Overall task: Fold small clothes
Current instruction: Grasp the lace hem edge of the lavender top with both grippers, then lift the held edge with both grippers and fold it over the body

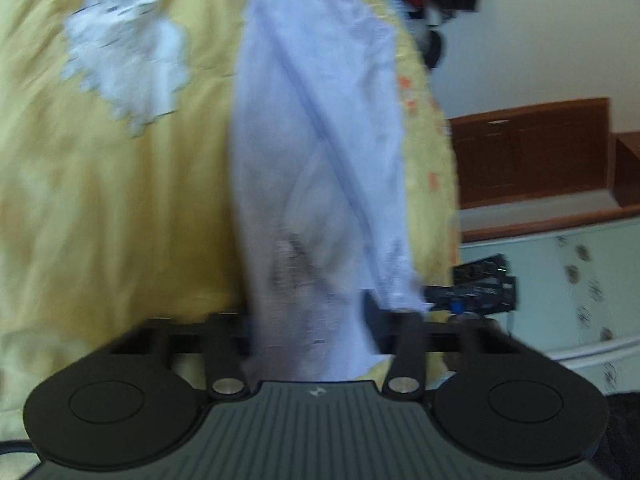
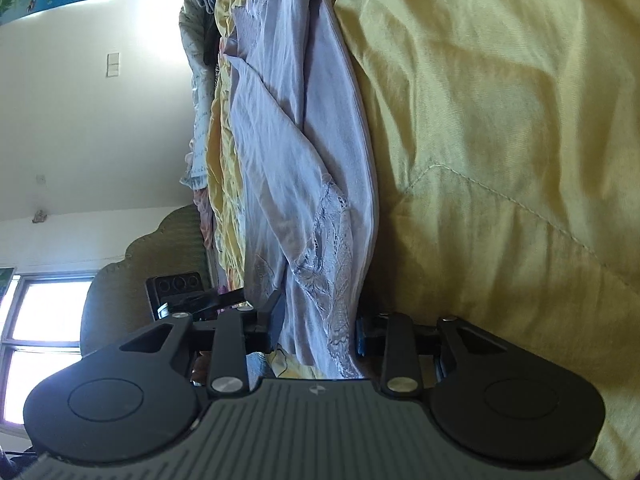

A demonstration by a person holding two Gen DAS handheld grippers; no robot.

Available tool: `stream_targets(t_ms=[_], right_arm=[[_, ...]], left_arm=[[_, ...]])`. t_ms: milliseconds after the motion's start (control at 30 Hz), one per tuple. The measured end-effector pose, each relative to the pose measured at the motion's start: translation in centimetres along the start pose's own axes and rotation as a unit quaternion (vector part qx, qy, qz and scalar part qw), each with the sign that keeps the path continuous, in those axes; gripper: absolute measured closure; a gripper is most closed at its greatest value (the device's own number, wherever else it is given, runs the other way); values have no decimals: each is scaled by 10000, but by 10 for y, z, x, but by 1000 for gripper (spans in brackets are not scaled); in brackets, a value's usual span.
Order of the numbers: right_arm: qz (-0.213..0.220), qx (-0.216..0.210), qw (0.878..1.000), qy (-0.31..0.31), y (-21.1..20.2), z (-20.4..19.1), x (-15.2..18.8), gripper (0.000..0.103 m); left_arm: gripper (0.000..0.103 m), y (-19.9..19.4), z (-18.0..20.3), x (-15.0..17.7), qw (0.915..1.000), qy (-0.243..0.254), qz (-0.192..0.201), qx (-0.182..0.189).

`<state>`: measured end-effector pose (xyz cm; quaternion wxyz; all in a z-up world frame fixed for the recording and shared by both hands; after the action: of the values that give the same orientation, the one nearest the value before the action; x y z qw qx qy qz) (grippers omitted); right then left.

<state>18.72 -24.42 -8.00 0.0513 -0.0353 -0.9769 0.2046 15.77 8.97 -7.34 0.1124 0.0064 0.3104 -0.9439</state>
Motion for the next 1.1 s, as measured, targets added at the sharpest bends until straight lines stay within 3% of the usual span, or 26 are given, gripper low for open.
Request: stream_targets(t_ms=[167, 233, 267, 333, 600, 700, 867, 933, 1000, 1033, 1100], right_arm=[[-59, 63, 9998, -159, 4, -4, 2, 68], [-109, 149, 9996, -199, 8, -3, 4, 75], [-156, 246, 9994, -210, 10, 0, 6, 87], [-191, 320, 9991, -189, 11, 5, 9, 95], [70, -165, 9998, -105, 2, -4, 7, 96], [-2, -38, 10000, -76, 6, -2, 4, 96], [-15, -86, 10000, 10, 3, -3, 1, 96], [26, -202, 9998, -4, 1, -9, 0, 96], [-3, -101, 9999, -105, 1, -12, -3, 96], [-86, 150, 9996, -228, 3, -10, -4, 96], [-220, 103, 9996, -132, 6, -4, -4, 94]], left_arm=[[84, 1, -5, -2, 9998, -152, -65, -53], [86, 3, -3, -3, 9998, -124, -60, -124], [87, 4, -2, -4, 9998, -118, -54, -169], [95, 3, -3, -1, 9995, -39, -67, -315], [96, 0, 4, -4, 9994, -7, 139, -311], [96, -4, 11, -10, 9991, 45, 390, -183], [96, -4, 17, -14, 9991, 79, 382, -140], [96, -3, 18, -16, 9993, 86, 325, -165], [96, 1, 13, -12, 9988, 200, 53, -436], [96, 4, 10, -7, 9990, 179, -138, -378], [96, 9, 1, -1, 9985, 43, -434, -319]])
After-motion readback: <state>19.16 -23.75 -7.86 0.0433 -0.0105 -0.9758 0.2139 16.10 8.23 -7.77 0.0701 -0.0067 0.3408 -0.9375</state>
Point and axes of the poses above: each gripper's, at about its wrist camera, not at the fingertips, and y roughly the way its jaws point, z to its right, x to its underside, the point moved 8 cm from there along y, roughly the way its jaws point, and after that the axes turned 1 degree about -x, right-handed, at the moved point
